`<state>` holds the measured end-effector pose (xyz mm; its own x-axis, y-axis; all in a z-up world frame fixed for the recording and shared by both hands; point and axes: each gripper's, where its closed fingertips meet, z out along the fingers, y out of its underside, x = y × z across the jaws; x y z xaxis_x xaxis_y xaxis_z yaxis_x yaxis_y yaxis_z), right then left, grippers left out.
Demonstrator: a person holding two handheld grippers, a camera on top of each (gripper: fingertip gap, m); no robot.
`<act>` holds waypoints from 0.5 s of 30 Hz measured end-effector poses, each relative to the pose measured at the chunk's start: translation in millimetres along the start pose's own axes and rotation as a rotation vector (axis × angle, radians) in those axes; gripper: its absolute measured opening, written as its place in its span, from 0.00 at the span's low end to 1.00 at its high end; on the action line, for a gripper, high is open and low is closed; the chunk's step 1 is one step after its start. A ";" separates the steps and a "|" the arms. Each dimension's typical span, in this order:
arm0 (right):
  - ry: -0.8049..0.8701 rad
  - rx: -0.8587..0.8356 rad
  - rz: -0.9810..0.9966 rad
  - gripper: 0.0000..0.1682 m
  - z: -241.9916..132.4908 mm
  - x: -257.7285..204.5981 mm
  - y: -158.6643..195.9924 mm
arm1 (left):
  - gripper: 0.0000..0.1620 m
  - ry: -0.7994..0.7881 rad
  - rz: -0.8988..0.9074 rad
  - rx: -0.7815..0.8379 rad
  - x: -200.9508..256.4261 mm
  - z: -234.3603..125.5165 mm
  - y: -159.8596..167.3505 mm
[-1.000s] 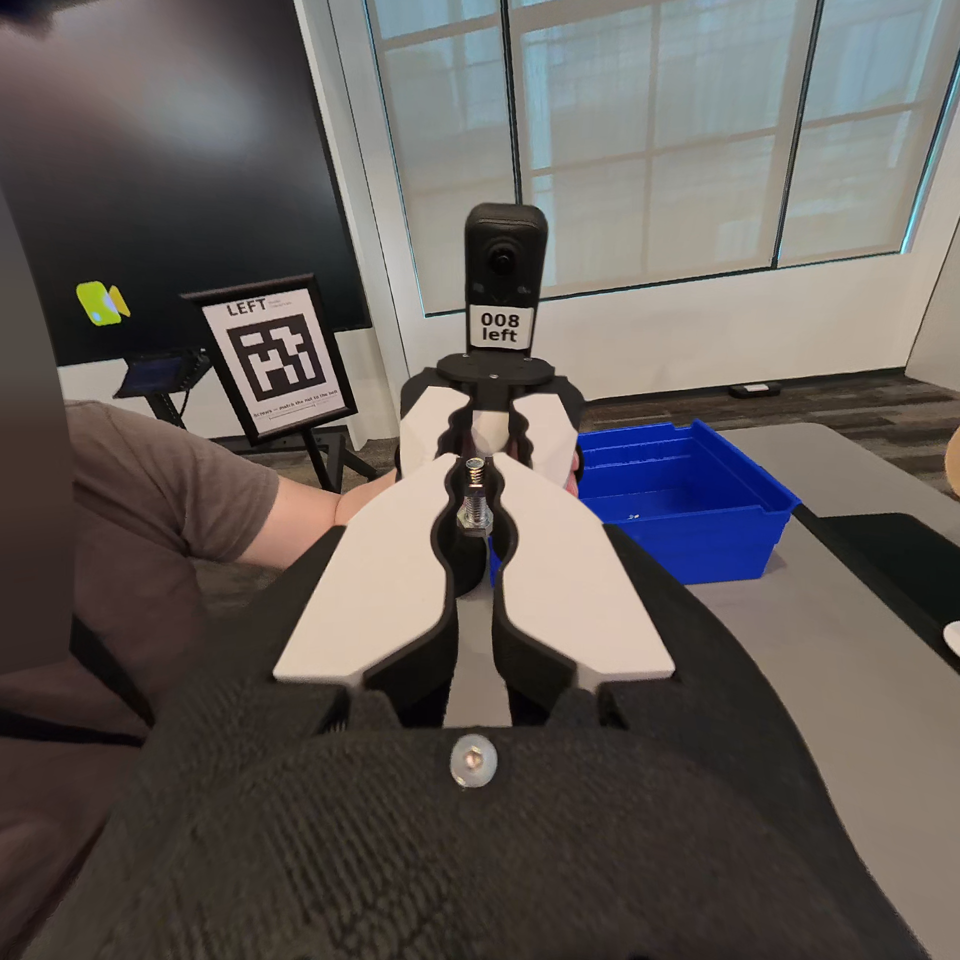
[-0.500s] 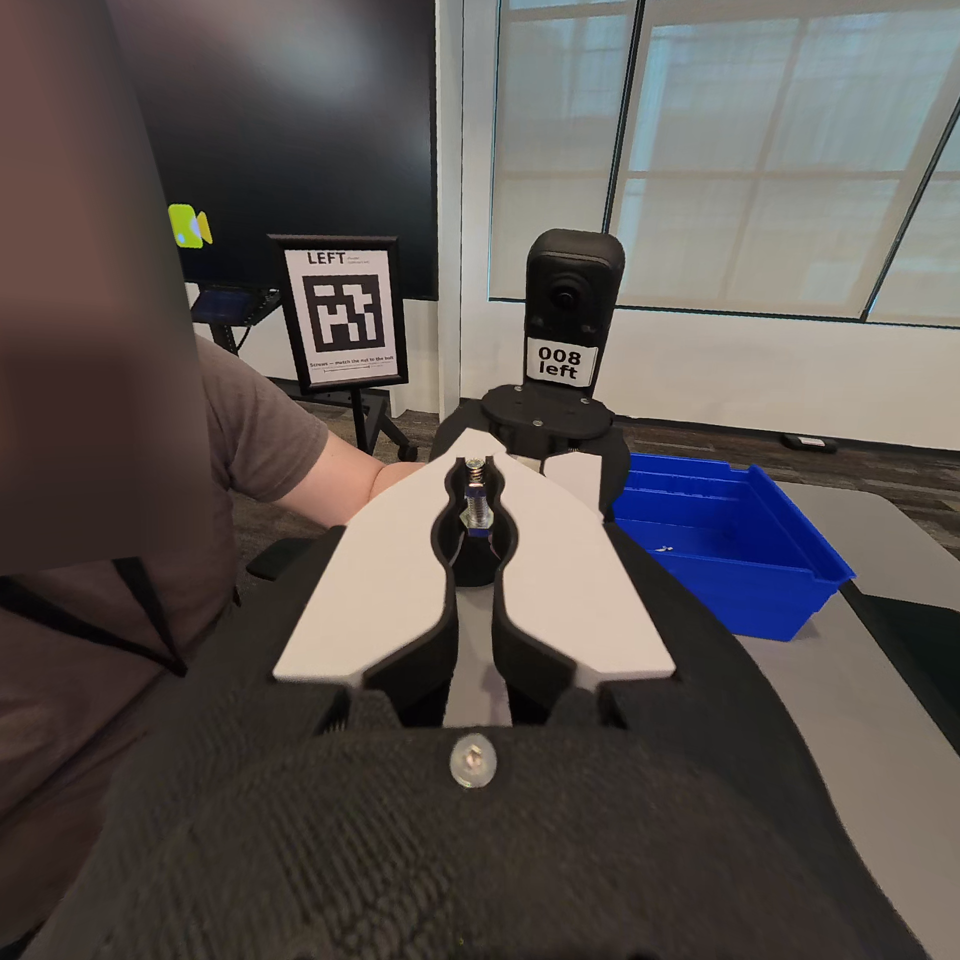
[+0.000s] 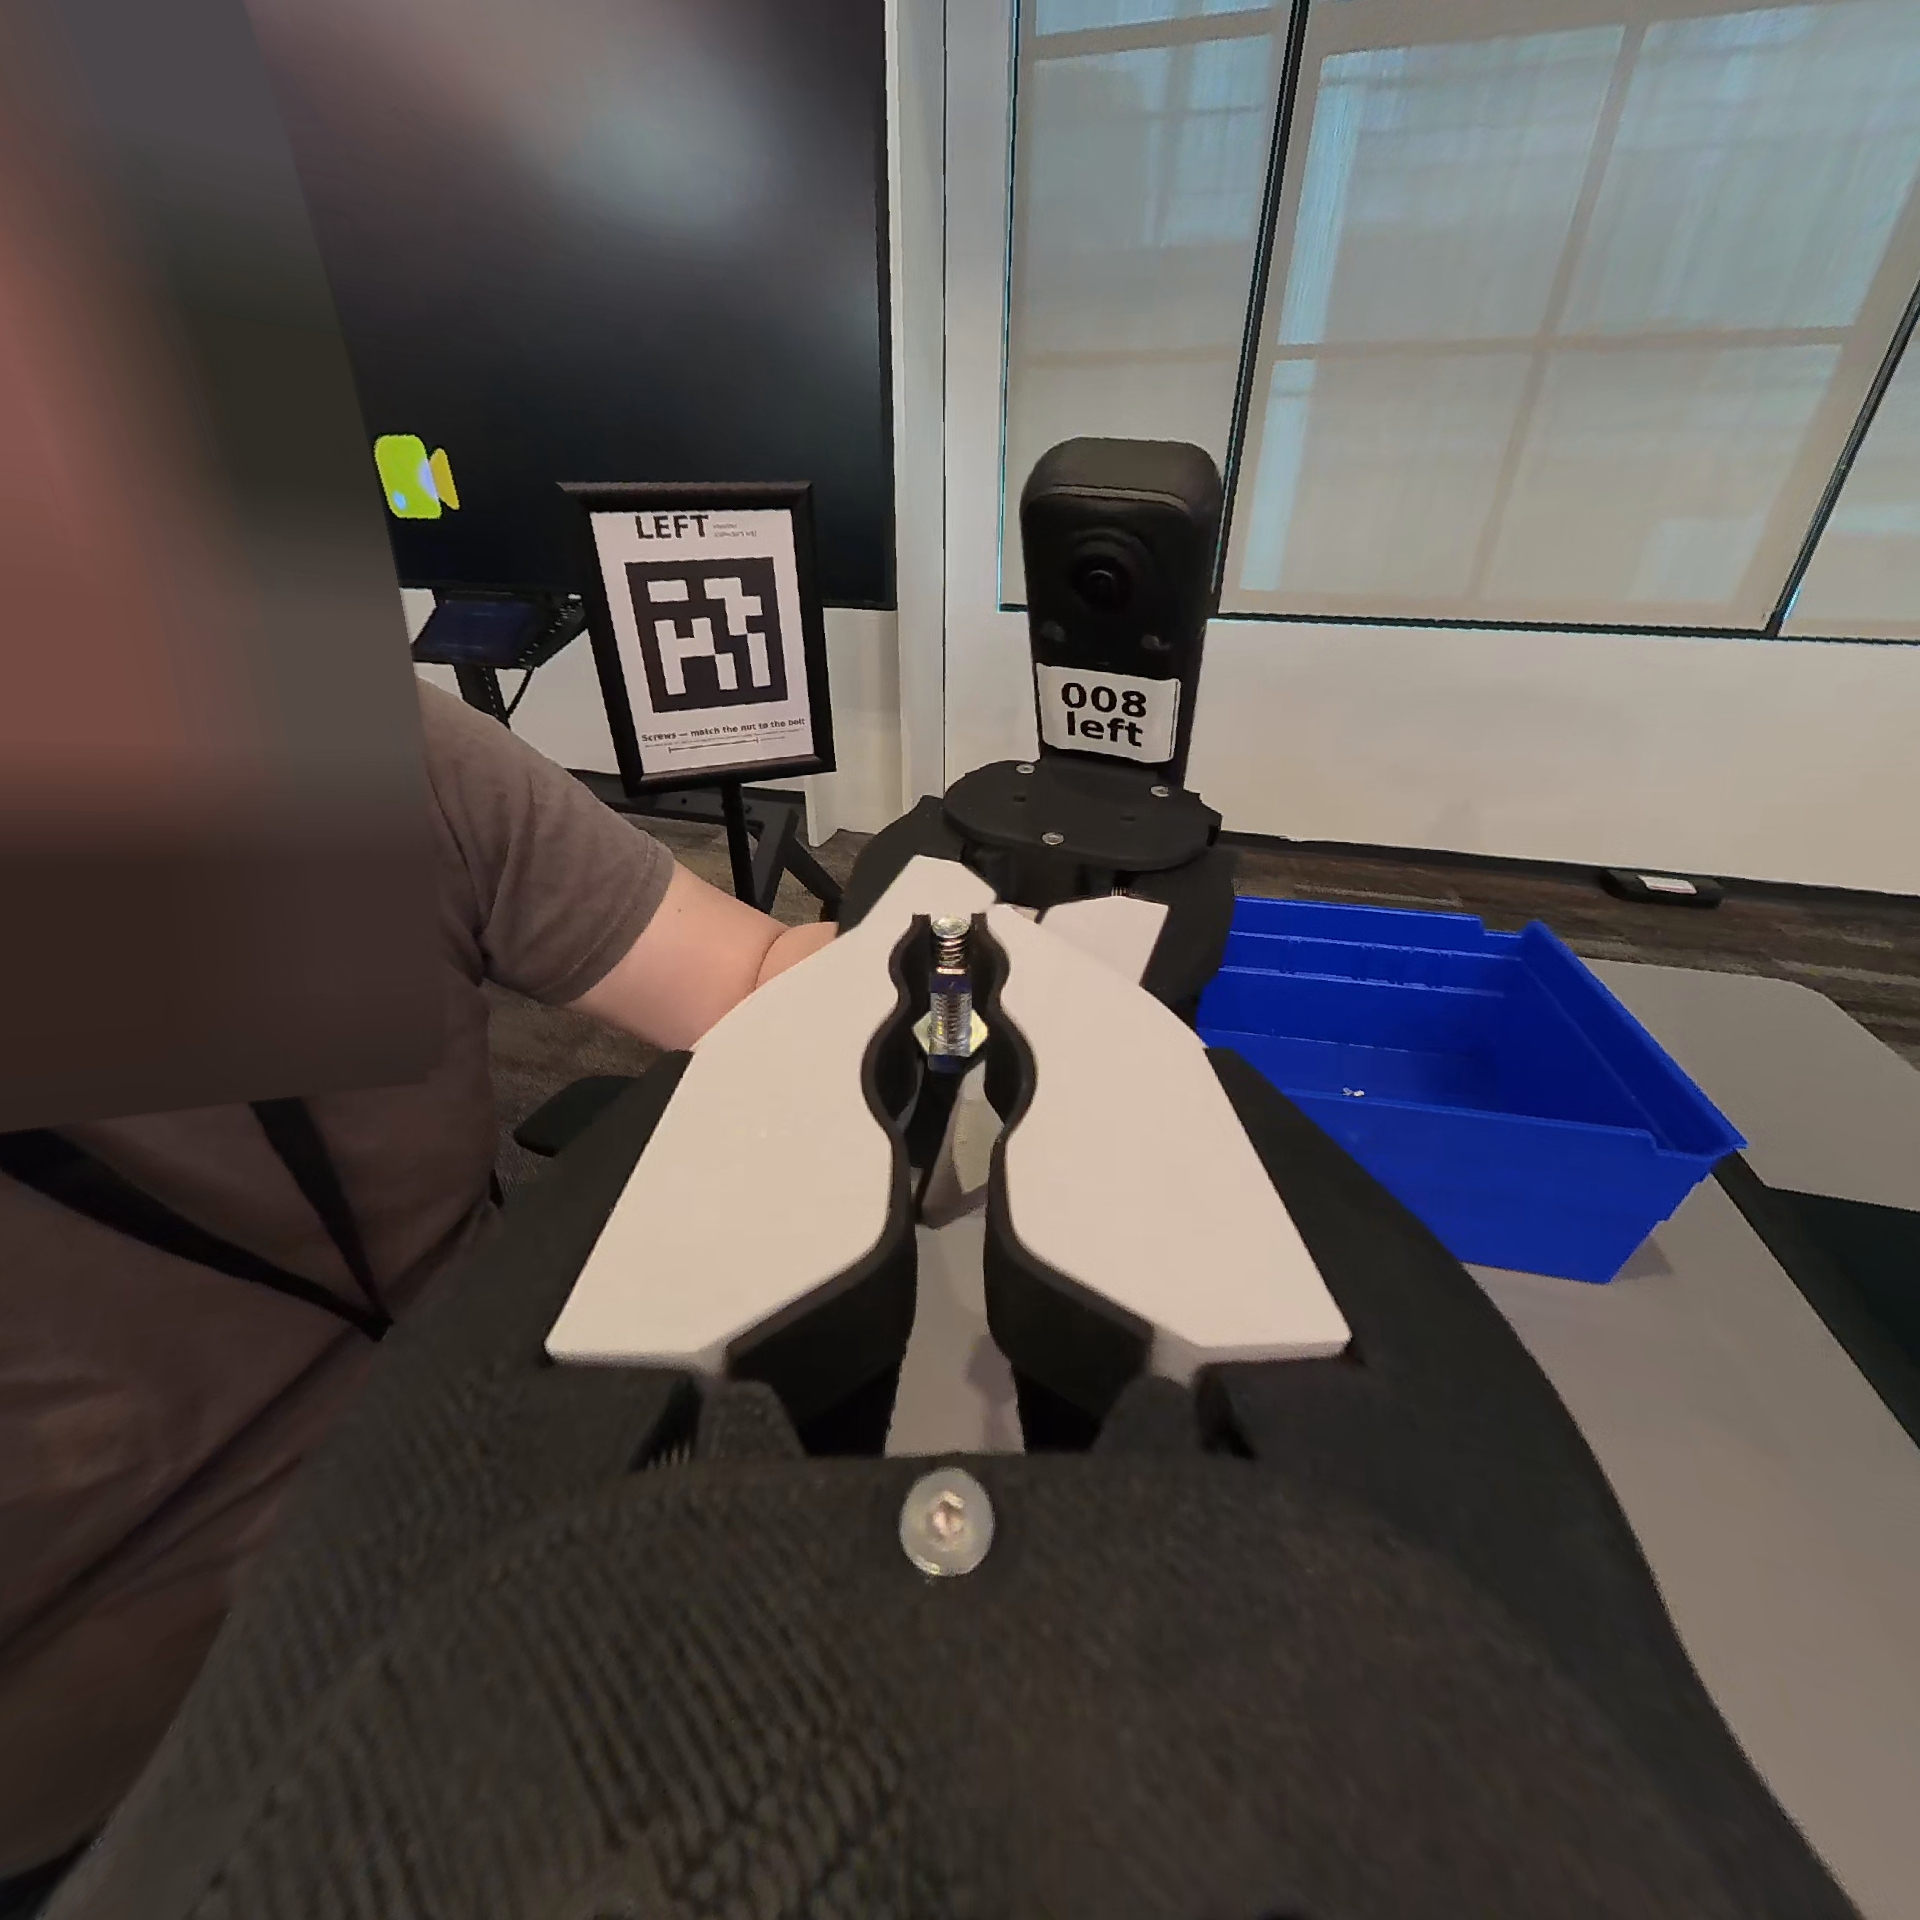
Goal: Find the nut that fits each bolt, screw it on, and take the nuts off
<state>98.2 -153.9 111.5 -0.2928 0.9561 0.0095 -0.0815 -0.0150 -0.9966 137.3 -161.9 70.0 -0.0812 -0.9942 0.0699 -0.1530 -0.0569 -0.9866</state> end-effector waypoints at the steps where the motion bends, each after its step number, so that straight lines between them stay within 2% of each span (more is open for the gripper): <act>1: -0.003 0.003 -0.001 0.05 -0.2 -0.2 -0.1 | 0.07 -0.009 0.005 0.004 -1.2 0.0 -0.2; 4: -0.008 -0.002 -0.008 0.05 -0.2 -1.0 0.8 | 0.09 0.010 -0.024 0.004 0.4 0.6 -0.2; 15: -0.023 0.017 -0.025 0.05 -2.5 -2.6 -0.9 | 0.07 -0.014 0.000 0.032 -0.7 0.1 -5.0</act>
<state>101.4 -155.6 112.2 -0.3125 0.9492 0.0365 -0.1050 0.0036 -0.9945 138.3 -160.9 74.8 -0.0672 -0.9954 0.0684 -0.1216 -0.0599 -0.9908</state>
